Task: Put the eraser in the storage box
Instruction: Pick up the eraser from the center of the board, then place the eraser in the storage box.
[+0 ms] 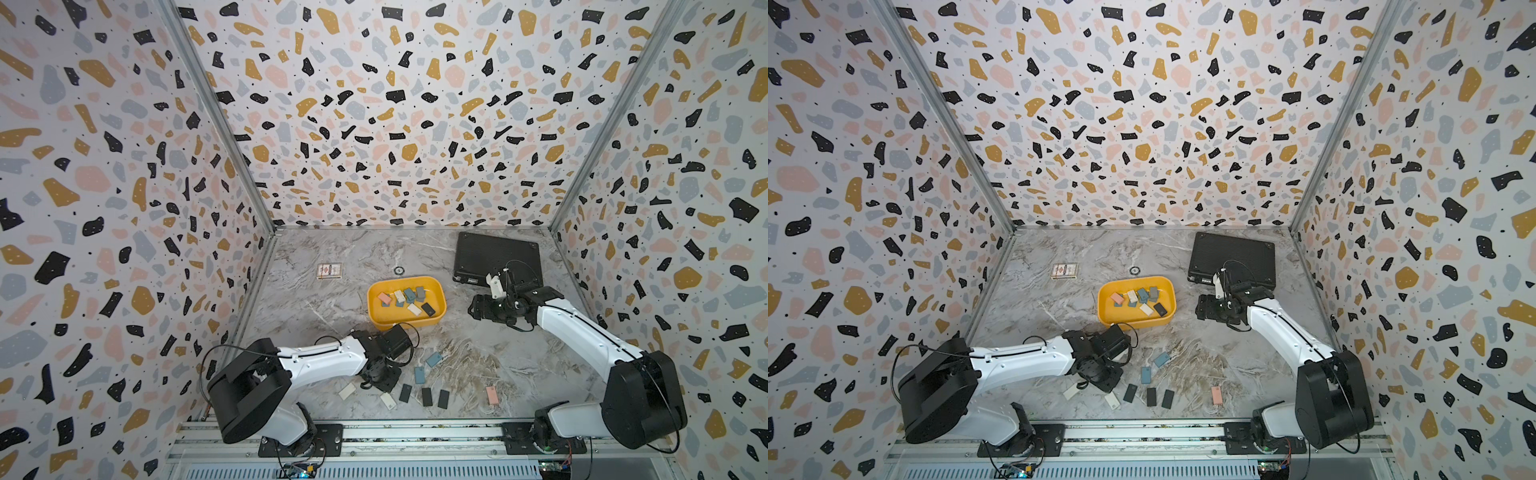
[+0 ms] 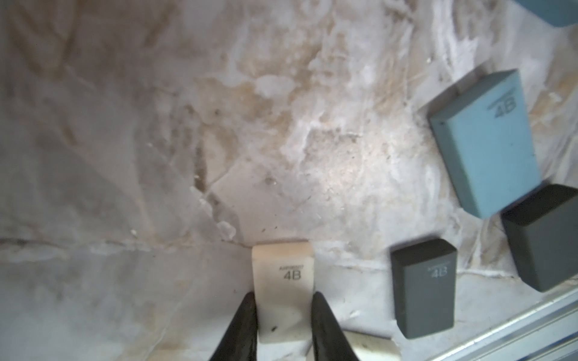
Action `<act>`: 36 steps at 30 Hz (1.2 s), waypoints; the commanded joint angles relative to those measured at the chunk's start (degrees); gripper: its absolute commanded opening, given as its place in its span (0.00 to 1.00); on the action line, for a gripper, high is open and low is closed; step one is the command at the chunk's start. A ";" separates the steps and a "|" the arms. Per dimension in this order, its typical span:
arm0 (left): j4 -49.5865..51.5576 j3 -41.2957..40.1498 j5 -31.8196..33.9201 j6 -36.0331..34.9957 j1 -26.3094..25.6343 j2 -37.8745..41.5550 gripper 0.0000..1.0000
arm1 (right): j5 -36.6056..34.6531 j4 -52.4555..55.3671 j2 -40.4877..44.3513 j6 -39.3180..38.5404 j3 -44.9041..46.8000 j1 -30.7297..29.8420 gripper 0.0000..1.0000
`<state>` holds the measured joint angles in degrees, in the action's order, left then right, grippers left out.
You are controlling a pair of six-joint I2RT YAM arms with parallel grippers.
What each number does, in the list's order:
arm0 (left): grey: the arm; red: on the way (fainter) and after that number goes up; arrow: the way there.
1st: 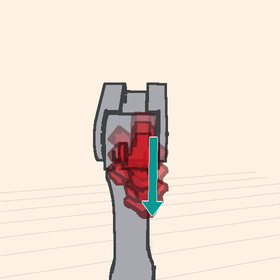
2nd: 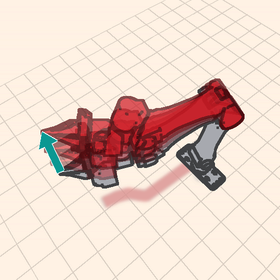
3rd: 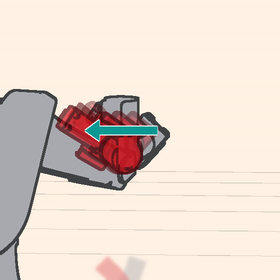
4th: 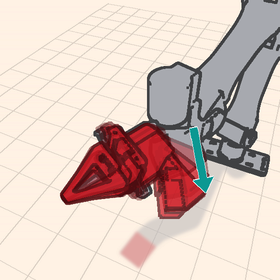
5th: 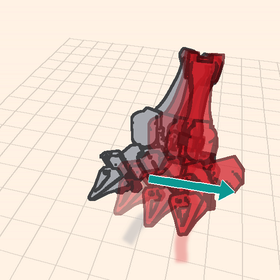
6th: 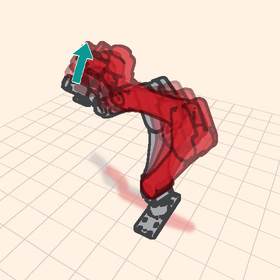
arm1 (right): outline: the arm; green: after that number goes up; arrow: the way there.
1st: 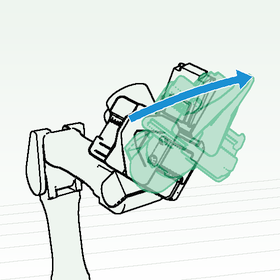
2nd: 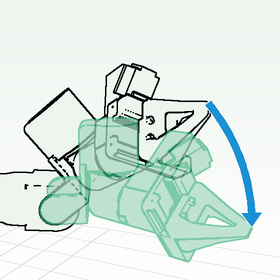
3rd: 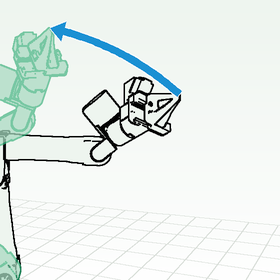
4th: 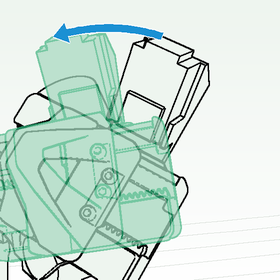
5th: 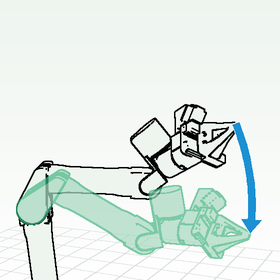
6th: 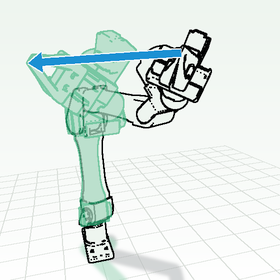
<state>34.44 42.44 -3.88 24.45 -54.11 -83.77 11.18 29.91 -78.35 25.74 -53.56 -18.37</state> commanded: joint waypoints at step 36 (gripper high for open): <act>2.43 43.16 -5.83 -14.69 16.54 -19.69 0.25 | -2.86 0.80 -1.47 -1.96 -3.55 5.62 0.83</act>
<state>37.58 82.06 -6.70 11.90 -37.82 -100.95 9.34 29.80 -79.26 24.45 -54.94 -13.10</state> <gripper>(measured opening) 0.250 0.824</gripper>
